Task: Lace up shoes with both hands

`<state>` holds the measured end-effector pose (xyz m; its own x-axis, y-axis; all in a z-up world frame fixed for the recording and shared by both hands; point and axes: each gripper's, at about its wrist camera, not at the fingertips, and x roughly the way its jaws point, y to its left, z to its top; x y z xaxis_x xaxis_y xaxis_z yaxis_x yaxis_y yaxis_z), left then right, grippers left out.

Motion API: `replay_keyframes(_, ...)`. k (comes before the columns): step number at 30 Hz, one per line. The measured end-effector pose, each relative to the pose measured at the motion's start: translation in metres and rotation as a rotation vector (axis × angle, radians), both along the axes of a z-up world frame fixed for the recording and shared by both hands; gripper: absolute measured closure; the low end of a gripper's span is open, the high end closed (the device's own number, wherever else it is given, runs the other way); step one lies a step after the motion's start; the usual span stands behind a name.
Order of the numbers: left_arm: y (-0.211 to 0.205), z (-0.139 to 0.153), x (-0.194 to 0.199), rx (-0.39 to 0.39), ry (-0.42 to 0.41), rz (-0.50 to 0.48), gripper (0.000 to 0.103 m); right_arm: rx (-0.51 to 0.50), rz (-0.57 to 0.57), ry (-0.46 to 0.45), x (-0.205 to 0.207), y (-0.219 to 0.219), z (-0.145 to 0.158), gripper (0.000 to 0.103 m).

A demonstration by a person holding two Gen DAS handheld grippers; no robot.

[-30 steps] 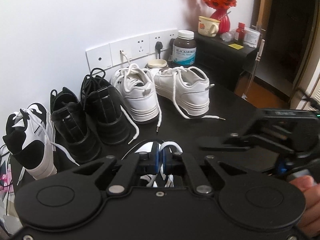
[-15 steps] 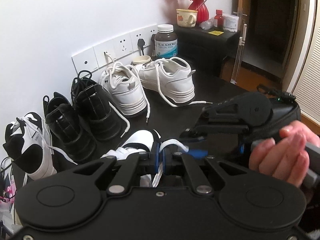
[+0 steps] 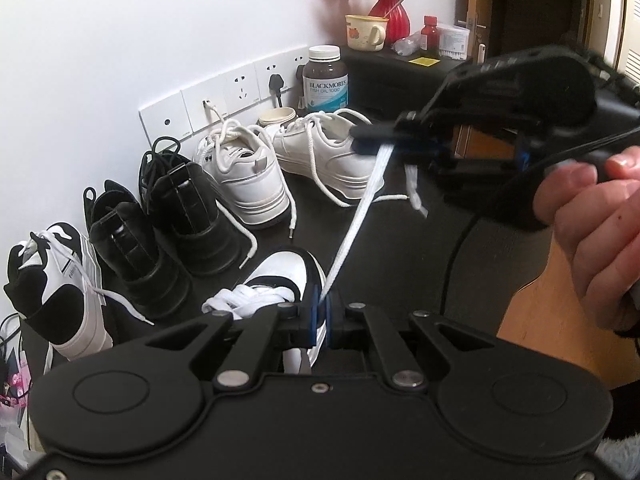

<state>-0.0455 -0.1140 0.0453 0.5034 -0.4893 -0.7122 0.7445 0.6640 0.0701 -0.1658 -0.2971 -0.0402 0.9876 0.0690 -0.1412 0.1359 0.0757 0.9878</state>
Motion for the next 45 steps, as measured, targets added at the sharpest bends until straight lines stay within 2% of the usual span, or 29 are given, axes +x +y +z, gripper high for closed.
replay_keyframes(5,-0.001,0.000,0.000,-0.004,0.003,-0.001,0.099,-0.059,-0.049,-0.010,-0.011,-0.010,0.012,0.099)
replay_keyframes(12,-0.001,-0.002,0.002,-0.010,0.016,0.012,0.099,-0.206,-0.082,-0.004,-0.022,-0.011,0.033,0.100)
replay_keyframes(14,-0.002,-0.001,0.002,-0.007,0.008,0.015,0.095,-0.252,-0.072,0.007,-0.022,-0.010,0.039,0.100)
replay_keyframes(16,-0.007,0.001,-0.003,0.007,-0.027,0.000,0.092,-0.299,-0.058,0.018,-0.021,-0.007,0.046,0.100)
replay_keyframes(19,-0.014,0.009,-0.013,-0.006,-0.078,-0.044,0.078,-0.358,-0.030,0.040,-0.017,-0.002,0.054,0.100)
replay_keyframes(24,-0.024,0.033,-0.025,-0.101,-0.153,-0.128,0.077,-0.397,0.005,0.036,-0.015,0.002,0.063,0.100)
replay_keyframes(31,-0.047,0.043,-0.030,-0.106,-0.215,-0.164,0.077,-0.394,0.058,0.021,-0.018,0.005,0.066,0.100)
replay_keyframes(33,-0.051,0.042,-0.031,-0.104,-0.207,-0.172,0.082,-0.393,0.079,0.022,-0.019,0.006,0.065,0.100)
replay_keyframes(34,-0.052,0.041,-0.030,-0.100,-0.197,-0.175,0.097,-0.396,0.084,0.024,-0.021,0.007,0.066,0.100)
replay_keyframes(35,-0.053,0.039,-0.030,-0.093,-0.183,-0.179,0.099,-0.400,0.084,0.028,-0.022,0.006,0.065,0.100)
replay_keyframes(40,-0.047,0.034,-0.029,-0.071,-0.164,-0.185,0.101,-0.392,0.050,0.046,-0.032,-0.003,0.063,0.100)
replay_keyframes(45,-0.033,0.028,-0.020,-0.052,-0.135,-0.149,0.101,-0.372,0.012,0.062,-0.035,-0.012,0.061,0.100)
